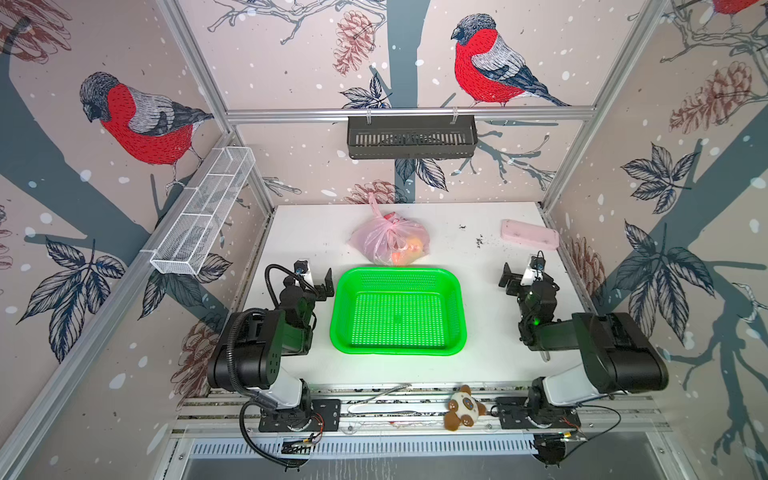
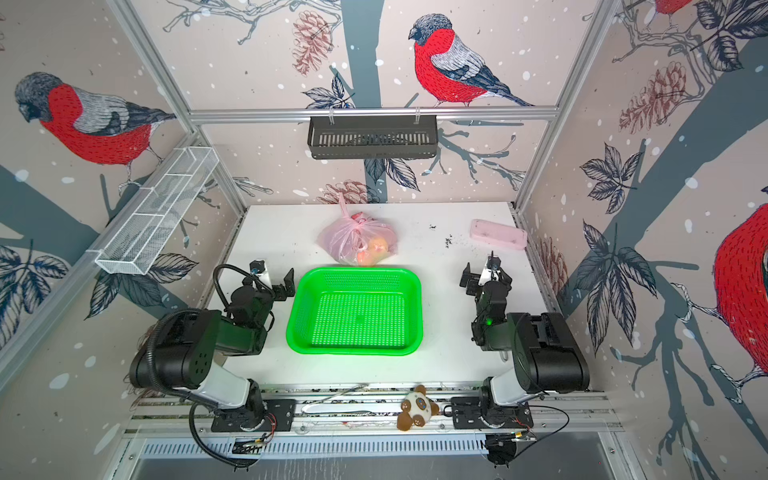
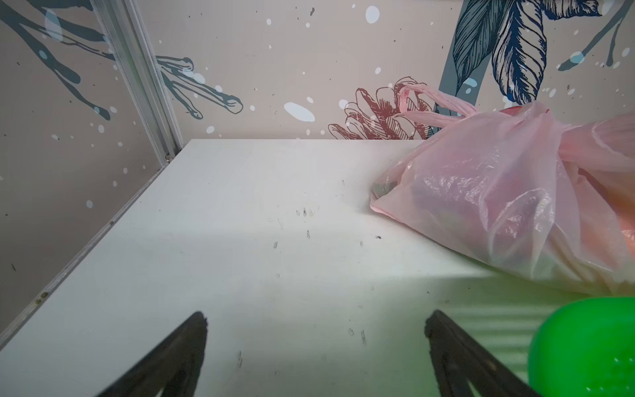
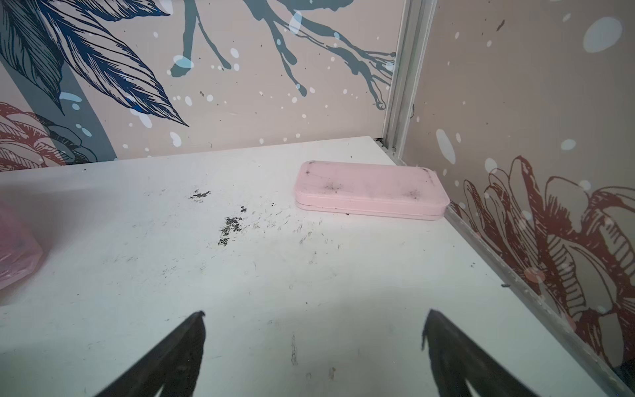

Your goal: Untie the knot of the plastic bag and take out the fruit

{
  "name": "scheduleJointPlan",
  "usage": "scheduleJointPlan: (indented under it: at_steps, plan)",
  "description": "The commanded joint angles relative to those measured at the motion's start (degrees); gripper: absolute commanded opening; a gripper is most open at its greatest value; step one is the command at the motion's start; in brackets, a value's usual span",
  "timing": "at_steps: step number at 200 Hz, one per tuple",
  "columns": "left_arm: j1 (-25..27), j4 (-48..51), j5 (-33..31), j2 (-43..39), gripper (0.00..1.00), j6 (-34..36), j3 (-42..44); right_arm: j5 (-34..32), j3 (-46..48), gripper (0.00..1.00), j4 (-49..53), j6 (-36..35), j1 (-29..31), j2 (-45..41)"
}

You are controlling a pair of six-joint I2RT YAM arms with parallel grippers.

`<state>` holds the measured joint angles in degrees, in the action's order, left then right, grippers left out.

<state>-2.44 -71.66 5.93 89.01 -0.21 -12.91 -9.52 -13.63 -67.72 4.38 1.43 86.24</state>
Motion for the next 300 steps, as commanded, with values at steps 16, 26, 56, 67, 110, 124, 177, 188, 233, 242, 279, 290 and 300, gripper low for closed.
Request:
scheduleJointPlan:
  at_steps: [16,26,56,67,110,124,177,188,233,242,279,290,300]
  plan:
    - [0.0,-3.3,0.0,-0.1,0.99,0.2,-0.3,-0.1,-0.1,0.99,-0.6,-0.1,0.1,-0.1]
    - [0.0,-3.3,0.0,-0.1,0.99,0.2,-0.3,-0.1,0.0,0.99,-0.6,-0.2,0.1,-0.2]
    - [0.1,-3.3,0.0,-0.1,0.99,0.2,-0.3,-0.1,0.0,0.99,-0.6,-0.1,0.1,-0.3]
    - [0.0,-3.2,0.0,-0.1,0.99,0.2,-0.3,-0.1,0.0,0.99,-0.6,-0.1,0.0,-0.2]
    - [0.1,-3.2,0.0,-0.1,0.99,0.2,-0.3,-0.1,0.0,0.99,-0.6,-0.1,0.1,-0.2]
    - [0.0,-3.2,0.0,-0.1,0.99,0.2,-0.3,-0.1,0.0,0.99,-0.6,-0.1,0.0,-0.2]
    - [0.0,-3.2,0.0,-0.1,0.99,0.2,-0.3,-0.1,0.0,0.99,-0.6,-0.1,0.0,-0.3]
    - [0.1,-3.2,0.0,-0.1,0.99,0.2,-0.3,-0.1,0.0,0.99,-0.6,-0.1,0.1,-0.3]
    - [0.1,-3.2,0.0,0.0,0.99,0.2,-0.4,0.0,0.0,0.99,-0.6,-0.1,0.0,-0.2]
    - [-0.1,-3.2,0.1,0.0,0.99,0.2,-0.3,0.0,0.0,0.99,-0.6,-0.1,0.0,-0.2]
    - [-0.1,-3.4,0.3,-0.1,0.99,0.1,-0.3,0.1,0.0,0.99,-0.6,-0.1,0.0,-0.2]
    - [0.0,-3.6,0.2,-0.1,0.99,0.2,-0.1,0.1,0.2,0.99,-0.8,-0.1,0.0,-0.3]
    - [-0.1,-4.0,-0.6,-0.4,0.99,-0.1,0.1,0.3,0.1,0.99,-1.1,-0.3,0.0,-0.6]
